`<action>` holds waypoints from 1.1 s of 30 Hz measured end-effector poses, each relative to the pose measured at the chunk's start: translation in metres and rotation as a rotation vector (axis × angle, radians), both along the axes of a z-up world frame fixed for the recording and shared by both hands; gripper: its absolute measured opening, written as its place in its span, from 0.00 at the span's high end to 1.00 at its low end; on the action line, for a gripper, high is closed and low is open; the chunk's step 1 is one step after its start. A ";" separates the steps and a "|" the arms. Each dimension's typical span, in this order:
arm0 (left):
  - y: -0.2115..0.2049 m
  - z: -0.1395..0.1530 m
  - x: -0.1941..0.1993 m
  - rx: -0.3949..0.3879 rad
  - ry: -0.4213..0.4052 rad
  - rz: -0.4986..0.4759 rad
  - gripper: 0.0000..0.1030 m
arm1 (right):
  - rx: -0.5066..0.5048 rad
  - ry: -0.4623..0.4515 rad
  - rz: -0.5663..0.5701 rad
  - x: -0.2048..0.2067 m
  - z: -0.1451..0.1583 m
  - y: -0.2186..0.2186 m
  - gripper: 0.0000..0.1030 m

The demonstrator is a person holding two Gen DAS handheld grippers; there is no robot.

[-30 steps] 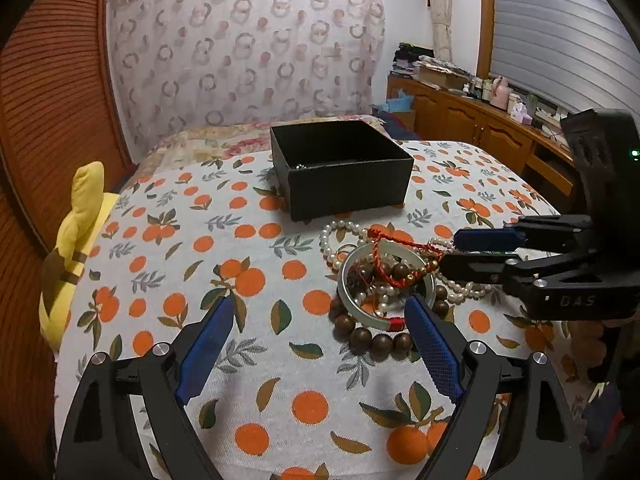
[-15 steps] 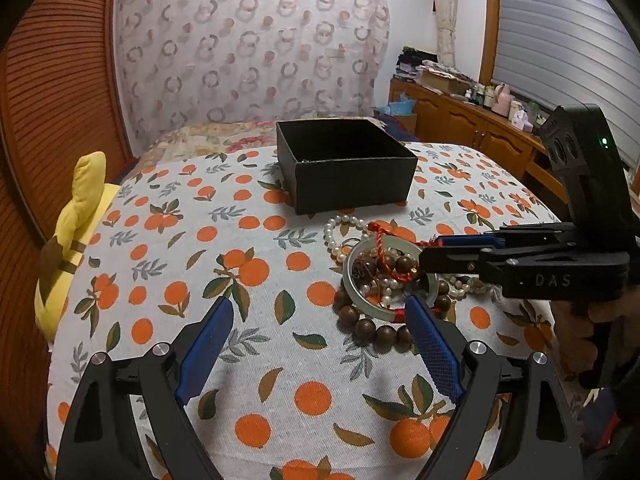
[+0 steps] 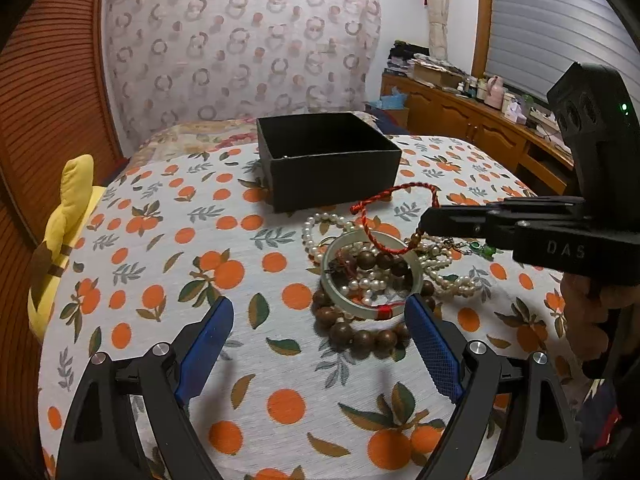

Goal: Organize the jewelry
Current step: 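Grasp the red string bracelet with the right tool while the left tool grasps the jade bangle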

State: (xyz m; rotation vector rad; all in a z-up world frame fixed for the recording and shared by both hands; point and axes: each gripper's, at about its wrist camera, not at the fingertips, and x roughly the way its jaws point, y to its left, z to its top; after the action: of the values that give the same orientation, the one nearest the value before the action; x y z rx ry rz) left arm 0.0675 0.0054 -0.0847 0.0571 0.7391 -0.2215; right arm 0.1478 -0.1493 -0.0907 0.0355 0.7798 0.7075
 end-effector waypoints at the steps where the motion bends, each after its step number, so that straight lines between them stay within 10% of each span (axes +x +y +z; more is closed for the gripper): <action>1: -0.002 0.000 0.001 -0.001 0.002 -0.003 0.18 | 0.004 -0.008 -0.007 -0.001 0.003 -0.004 0.92; 24: -0.042 -0.017 0.048 0.037 0.110 -0.079 0.19 | -0.033 -0.056 -0.097 -0.008 0.003 -0.047 0.92; 33: -0.039 -0.005 0.043 0.024 0.072 -0.081 0.33 | -0.039 -0.063 -0.099 -0.005 0.007 -0.049 0.92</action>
State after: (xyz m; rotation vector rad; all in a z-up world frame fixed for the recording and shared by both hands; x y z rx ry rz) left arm 0.1109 -0.0337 -0.0893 0.1021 0.8116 -0.2935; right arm 0.1426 -0.1981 -0.0841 0.0163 0.7267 0.5970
